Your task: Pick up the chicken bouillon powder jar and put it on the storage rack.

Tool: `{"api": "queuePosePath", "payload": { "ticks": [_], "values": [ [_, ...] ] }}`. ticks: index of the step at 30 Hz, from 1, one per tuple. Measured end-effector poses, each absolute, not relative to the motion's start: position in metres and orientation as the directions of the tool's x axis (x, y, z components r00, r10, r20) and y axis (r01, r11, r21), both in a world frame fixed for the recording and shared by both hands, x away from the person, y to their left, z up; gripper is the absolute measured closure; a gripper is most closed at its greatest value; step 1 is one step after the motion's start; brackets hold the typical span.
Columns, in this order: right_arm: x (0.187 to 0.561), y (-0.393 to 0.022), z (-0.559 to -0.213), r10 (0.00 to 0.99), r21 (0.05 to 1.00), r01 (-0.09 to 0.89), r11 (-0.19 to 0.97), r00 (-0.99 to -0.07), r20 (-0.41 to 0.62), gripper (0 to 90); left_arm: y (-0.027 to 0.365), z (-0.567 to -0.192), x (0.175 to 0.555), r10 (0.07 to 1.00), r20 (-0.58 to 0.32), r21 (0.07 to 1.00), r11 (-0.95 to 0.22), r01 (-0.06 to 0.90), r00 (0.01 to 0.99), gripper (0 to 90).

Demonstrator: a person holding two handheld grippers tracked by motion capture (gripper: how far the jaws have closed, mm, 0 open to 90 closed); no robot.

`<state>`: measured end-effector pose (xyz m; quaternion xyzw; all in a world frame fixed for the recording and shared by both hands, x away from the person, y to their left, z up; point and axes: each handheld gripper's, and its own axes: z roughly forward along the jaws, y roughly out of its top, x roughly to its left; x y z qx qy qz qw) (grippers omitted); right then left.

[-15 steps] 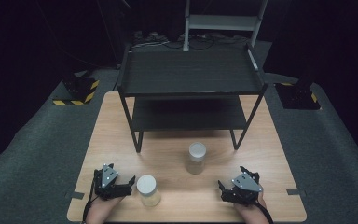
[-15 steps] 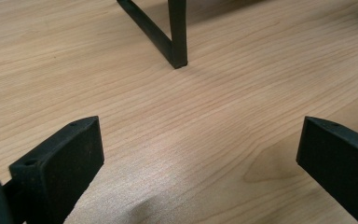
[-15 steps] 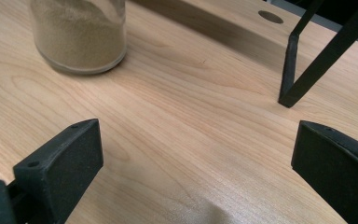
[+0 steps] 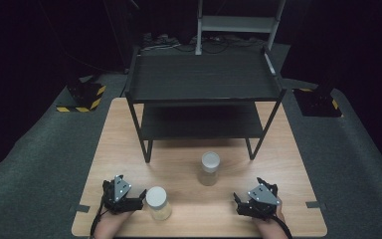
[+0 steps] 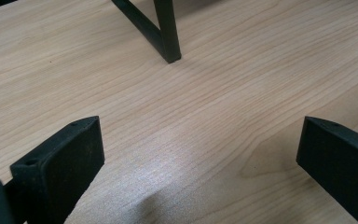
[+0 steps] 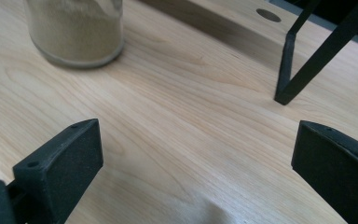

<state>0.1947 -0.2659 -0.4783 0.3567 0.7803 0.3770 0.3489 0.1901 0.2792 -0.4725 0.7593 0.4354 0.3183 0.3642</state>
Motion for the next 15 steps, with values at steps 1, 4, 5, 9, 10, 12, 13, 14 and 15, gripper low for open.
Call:
{"api": "queuePosePath", "payload": {
  "ticks": [1, 4, 5, 9, 10, 12, 13, 14, 15],
  "values": [
    [0.1943, -0.267, -0.4783, 0.817, 0.837, 0.29, 0.465, -0.505, -0.279, 1.0, 0.2793, -0.4726, 0.1898, 0.893, 0.167, 0.831, -0.356, 0.428, 0.419, 0.9],
    [0.1932, -0.269, -0.4784, 0.822, 0.841, 0.294, 0.455, -0.501, -0.27, 1.0, 0.2794, -0.4732, 0.1888, 0.892, 0.169, 0.833, -0.356, 0.423, 0.419, 0.9],
    [0.1932, -0.269, -0.4784, 0.822, 0.841, 0.294, 0.455, -0.501, -0.27, 1.0, 0.2792, -0.4731, 0.1888, 0.892, 0.17, 0.833, -0.357, 0.423, 0.418, 0.9],
    [0.1934, -0.2695, -0.4783, 0.821, 0.84, 0.294, 0.456, -0.503, -0.27, 1.0, 0.279, -0.4728, 0.1892, 0.892, 0.171, 0.831, -0.359, 0.425, 0.419, 0.8],
    [0.1934, -0.2695, -0.4782, 0.82, 0.839, 0.294, 0.457, -0.504, -0.271, 1.0, 0.2791, -0.4729, 0.1891, 0.892, 0.17, 0.832, -0.358, 0.424, 0.419, 0.9],
    [0.1934, -0.2695, -0.4783, 0.817, 0.838, 0.29, 0.462, -0.507, -0.275, 1.0, 0.2788, -0.4729, 0.1891, 0.892, 0.172, 0.831, -0.359, 0.425, 0.418, 0.9],
    [0.1933, -0.2694, -0.4783, 0.816, 0.838, 0.29, 0.463, -0.508, -0.275, 1.0, 0.2788, -0.4729, 0.1891, 0.892, 0.172, 0.831, -0.359, 0.425, 0.418, 0.9],
    [0.1933, -0.2694, -0.4783, 0.816, 0.838, 0.29, 0.463, -0.508, -0.275, 1.0, 0.2783, -0.4729, 0.1889, 0.893, 0.172, 0.831, -0.358, 0.425, 0.415, 0.9],
    [0.193, -0.2692, -0.4785, 0.816, 0.838, 0.288, 0.464, -0.508, -0.277, 1.0, 0.2781, -0.473, 0.1887, 0.895, 0.172, 0.832, -0.356, 0.426, 0.412, 0.9]
  ]
}}
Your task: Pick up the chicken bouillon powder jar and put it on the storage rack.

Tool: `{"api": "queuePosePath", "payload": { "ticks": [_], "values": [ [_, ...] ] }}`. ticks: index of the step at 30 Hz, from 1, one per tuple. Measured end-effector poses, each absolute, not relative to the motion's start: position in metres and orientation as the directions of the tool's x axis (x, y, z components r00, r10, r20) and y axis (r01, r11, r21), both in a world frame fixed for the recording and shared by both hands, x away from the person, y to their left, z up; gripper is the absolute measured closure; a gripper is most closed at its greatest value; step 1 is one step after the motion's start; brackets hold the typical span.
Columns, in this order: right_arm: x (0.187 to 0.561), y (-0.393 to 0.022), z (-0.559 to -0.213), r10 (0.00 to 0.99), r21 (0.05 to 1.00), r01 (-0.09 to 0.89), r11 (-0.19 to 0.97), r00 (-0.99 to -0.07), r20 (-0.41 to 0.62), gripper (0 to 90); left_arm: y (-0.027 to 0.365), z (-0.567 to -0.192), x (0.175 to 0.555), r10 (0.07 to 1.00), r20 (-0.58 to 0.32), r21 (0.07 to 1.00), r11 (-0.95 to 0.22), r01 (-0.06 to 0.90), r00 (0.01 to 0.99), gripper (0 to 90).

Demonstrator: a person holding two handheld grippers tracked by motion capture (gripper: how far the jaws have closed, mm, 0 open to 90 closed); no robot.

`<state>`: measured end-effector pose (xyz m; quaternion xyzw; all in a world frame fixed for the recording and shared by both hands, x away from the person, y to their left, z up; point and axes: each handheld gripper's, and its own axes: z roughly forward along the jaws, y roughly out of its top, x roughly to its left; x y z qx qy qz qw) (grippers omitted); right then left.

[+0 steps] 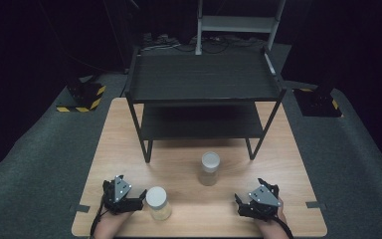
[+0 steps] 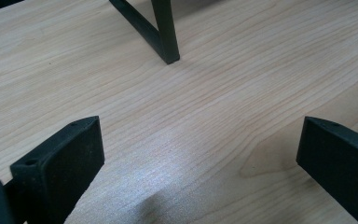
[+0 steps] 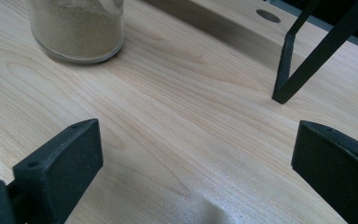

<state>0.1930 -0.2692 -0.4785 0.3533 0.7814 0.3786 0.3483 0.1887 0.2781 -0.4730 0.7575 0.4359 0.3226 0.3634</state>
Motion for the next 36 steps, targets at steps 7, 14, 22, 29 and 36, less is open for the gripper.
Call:
{"api": "queuePosePath", "payload": {
  "ticks": [7, 14, 22, 29, 36],
  "values": [
    [0.192, -0.269, -0.479, 0.812, 0.837, 0.28, 0.47, -0.509, -0.285, 1.0, 0.282, -0.475, 0.186, 0.902, 0.153, 0.847, -0.331, 0.415, 0.404, 1.3],
    [0.192, -0.269, -0.479, 0.813, 0.836, 0.283, 0.469, -0.509, -0.284, 1.0, 0.288, -0.476, 0.185, 0.902, 0.135, 0.854, -0.316, 0.414, 0.409, 1.3],
    [0.192, -0.27, -0.479, 0.816, 0.84, 0.284, 0.461, -0.508, -0.277, 1.0, 0.296, -0.471, 0.179, 0.913, 0.111, 0.872, -0.279, 0.403, 0.392, 1.3],
    [0.192, -0.268, -0.479, 0.814, 0.837, 0.283, 0.469, -0.507, -0.284, 1.0, 0.301, -0.466, 0.169, 0.92, 0.098, 0.898, -0.246, 0.365, 0.379, 1.1],
    [0.192, -0.268, -0.479, 0.813, 0.836, 0.281, 0.471, -0.507, -0.288, 1.0, 0.305, -0.46, 0.16, 0.924, 0.096, 0.915, -0.228, 0.332, 0.371, 1.1]
  ]
}}
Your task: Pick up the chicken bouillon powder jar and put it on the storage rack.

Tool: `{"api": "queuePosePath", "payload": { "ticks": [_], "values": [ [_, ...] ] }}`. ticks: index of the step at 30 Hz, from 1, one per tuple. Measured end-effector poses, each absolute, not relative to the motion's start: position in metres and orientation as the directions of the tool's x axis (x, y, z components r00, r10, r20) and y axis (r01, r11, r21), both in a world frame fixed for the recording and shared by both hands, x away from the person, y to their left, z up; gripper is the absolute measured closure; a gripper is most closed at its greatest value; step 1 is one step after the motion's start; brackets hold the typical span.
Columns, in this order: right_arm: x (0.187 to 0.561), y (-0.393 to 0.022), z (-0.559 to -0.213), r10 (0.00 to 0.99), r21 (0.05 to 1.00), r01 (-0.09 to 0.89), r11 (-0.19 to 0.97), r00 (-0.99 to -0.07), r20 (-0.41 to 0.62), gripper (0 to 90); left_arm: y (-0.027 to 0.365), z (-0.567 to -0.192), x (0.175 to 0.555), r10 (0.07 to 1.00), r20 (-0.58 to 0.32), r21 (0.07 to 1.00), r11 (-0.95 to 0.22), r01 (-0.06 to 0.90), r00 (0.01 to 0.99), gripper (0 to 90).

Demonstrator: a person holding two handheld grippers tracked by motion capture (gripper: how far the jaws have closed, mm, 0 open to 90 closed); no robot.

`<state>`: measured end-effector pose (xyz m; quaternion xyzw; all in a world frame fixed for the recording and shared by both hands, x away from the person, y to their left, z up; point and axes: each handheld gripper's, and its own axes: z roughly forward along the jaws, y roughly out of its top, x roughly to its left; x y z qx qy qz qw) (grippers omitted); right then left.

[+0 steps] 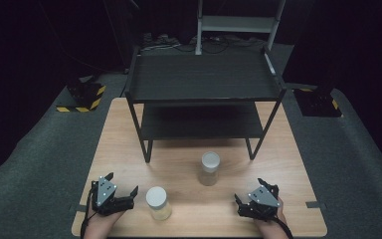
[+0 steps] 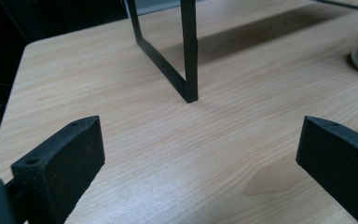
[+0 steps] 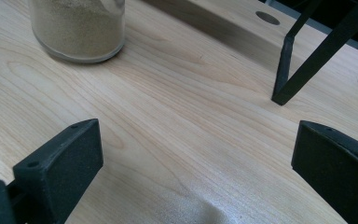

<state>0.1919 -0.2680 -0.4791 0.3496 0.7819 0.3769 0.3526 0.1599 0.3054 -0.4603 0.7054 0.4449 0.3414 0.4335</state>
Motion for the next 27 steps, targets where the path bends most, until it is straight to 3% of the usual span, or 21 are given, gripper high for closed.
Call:
{"api": "queuePosePath", "payload": {
  "ticks": [14, 27],
  "values": [
    [0.192, -0.268, -0.479, 0.811, 0.835, 0.279, 0.474, -0.507, -0.291, 1.0, 0.308, -0.448, 0.147, 0.926, 0.078, 0.94, -0.192, 0.281, 0.371, 0.5],
    [0.192, -0.268, -0.479, 0.811, 0.835, 0.28, 0.474, -0.509, -0.29, 1.0, 0.301, -0.433, 0.137, 0.919, 0.114, 0.95, -0.211, 0.228, 0.377, 0.3]
  ]
}}
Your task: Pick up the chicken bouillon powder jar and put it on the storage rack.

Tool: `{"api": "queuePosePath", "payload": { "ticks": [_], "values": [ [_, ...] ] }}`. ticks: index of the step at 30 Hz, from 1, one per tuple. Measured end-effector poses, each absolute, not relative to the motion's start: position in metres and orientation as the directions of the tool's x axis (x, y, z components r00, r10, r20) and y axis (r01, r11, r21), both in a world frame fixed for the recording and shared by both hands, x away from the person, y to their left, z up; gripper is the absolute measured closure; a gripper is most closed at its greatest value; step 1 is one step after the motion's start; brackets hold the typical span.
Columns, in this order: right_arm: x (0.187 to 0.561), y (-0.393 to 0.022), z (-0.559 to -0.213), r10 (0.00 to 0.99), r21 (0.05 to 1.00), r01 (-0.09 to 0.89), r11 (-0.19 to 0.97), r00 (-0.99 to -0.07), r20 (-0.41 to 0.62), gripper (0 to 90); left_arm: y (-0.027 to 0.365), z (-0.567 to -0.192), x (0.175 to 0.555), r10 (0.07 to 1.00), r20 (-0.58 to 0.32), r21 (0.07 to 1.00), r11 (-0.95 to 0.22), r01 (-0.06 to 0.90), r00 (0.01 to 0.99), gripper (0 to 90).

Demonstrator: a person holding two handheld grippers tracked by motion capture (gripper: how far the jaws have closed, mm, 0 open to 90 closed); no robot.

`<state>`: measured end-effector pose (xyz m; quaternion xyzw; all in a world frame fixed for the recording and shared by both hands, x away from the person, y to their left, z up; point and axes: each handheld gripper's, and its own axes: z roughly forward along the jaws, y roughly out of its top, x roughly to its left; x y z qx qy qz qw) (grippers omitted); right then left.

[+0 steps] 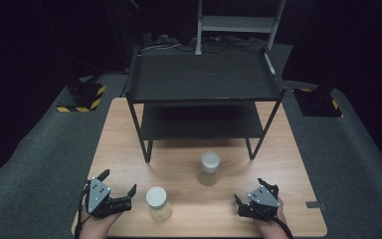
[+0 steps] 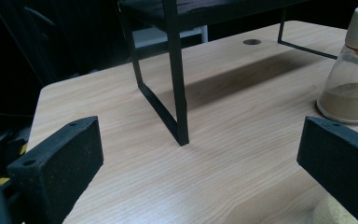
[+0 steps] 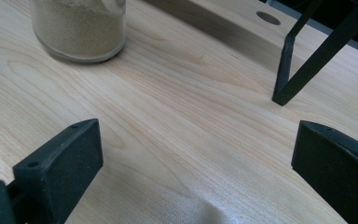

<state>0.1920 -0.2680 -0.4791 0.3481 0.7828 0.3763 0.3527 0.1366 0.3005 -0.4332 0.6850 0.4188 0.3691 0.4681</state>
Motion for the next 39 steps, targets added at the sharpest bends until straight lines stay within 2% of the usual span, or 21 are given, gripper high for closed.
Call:
{"api": "queuePosePath", "payload": {
  "ticks": [12, 23, 39],
  "values": [
    [0.192, -0.268, -0.479, 0.81, 0.834, 0.278, 0.476, -0.51, -0.292, 1.0, 0.299, -0.425, 0.127, 0.909, 0.102, 0.966, -0.188, 0.179, 0.404, 0.3],
    [0.192, -0.269, -0.479, 0.81, 0.835, 0.279, 0.474, -0.511, -0.288, 1.0, 0.295, -0.42, 0.118, 0.875, 0.065, 0.982, -0.143, 0.126, 0.48, 0.3],
    [0.192, -0.269, -0.479, 0.809, 0.835, 0.278, 0.474, -0.513, -0.288, 1.0, 0.265, -0.437, 0.123, 0.812, 0.053, 0.983, -0.145, 0.113, 0.581, 0.3]
  ]
}}
